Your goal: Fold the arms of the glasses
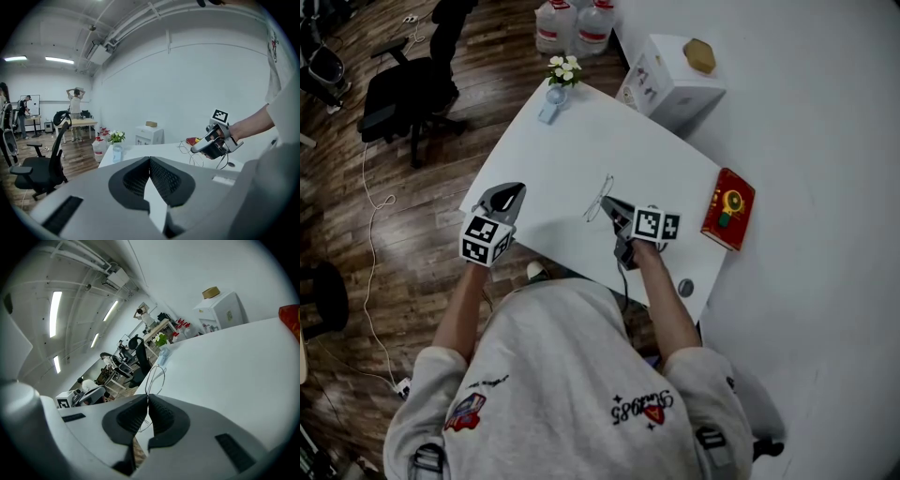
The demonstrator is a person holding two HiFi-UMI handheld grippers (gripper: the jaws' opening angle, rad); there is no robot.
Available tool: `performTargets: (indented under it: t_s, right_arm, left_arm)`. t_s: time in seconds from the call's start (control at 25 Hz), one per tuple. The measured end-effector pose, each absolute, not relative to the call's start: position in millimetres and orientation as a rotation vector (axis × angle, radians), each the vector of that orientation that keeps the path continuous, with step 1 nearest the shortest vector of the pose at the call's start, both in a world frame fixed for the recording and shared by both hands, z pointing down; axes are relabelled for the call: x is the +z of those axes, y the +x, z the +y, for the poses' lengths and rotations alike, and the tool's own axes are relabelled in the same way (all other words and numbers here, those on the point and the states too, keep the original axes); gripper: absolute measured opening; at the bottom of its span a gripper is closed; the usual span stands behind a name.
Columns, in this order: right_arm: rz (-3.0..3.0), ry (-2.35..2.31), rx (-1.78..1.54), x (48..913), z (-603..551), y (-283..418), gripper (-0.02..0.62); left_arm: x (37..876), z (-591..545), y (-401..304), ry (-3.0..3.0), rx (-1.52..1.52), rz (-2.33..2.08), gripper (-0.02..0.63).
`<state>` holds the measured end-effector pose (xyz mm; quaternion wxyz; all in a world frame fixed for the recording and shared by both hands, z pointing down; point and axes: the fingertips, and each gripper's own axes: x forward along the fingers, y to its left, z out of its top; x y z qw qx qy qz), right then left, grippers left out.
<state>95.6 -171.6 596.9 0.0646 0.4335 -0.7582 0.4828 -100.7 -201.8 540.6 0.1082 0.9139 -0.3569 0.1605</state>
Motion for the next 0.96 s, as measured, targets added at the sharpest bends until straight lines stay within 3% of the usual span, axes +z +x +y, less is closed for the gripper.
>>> performTargets:
  t_s: [0.96]
  right_arm:
    - [-2.294, 1.301, 1.354, 597, -163, 89, 0.015]
  left_arm:
    - [551, -193, -97, 2.652, 0.441, -1.039, 0.005]
